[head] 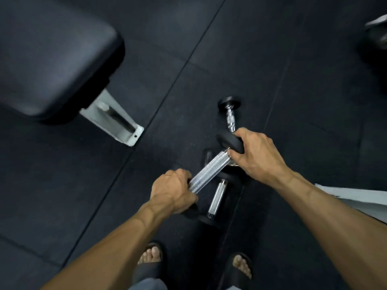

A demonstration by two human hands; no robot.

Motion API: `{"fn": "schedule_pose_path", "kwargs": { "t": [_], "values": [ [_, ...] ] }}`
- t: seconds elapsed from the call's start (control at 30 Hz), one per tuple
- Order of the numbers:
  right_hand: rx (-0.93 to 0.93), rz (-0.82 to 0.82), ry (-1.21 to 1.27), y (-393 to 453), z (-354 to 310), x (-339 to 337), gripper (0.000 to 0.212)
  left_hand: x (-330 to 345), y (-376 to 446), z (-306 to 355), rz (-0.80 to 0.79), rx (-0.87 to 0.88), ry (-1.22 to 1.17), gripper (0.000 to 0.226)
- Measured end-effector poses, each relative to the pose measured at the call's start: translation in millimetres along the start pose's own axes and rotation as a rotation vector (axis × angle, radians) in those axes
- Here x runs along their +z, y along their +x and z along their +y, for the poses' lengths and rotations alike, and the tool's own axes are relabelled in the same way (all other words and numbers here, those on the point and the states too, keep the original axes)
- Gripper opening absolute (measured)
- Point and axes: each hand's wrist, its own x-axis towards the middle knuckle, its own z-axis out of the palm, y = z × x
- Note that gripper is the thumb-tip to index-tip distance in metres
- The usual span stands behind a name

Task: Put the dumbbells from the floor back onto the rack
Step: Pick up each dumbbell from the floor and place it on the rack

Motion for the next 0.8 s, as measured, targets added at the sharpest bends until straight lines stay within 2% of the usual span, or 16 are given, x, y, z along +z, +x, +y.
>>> {"fn": "schedule_pose_path", "kwargs": {
  "t": [0.17,0.47,0.63,0.8],
  "values": [
    [0.060,0.151,-0.012,-44.2,-12.0,-116.3,0.021,-80.5,-42.9,76.1,0.098,0.132,0.027,0.023],
    [0.195,0.371,-0.079,-165.3,5.2,-300.8,0.025,-167.5,-132.9,234.4,0.121,0.427,0.115,0.029],
    [0.288,0.445,-0.106,-249.3,47.5,-360.9,0.025,-166.2,-186.6,320.8,0.108,0.588,0.200,0.036],
    [0.390,0.503,-0.151,-350.4,107.5,-396.5,0.027,-121.4,-243.8,407.3,0.081,0.716,0.268,0.030]
  ]
}}
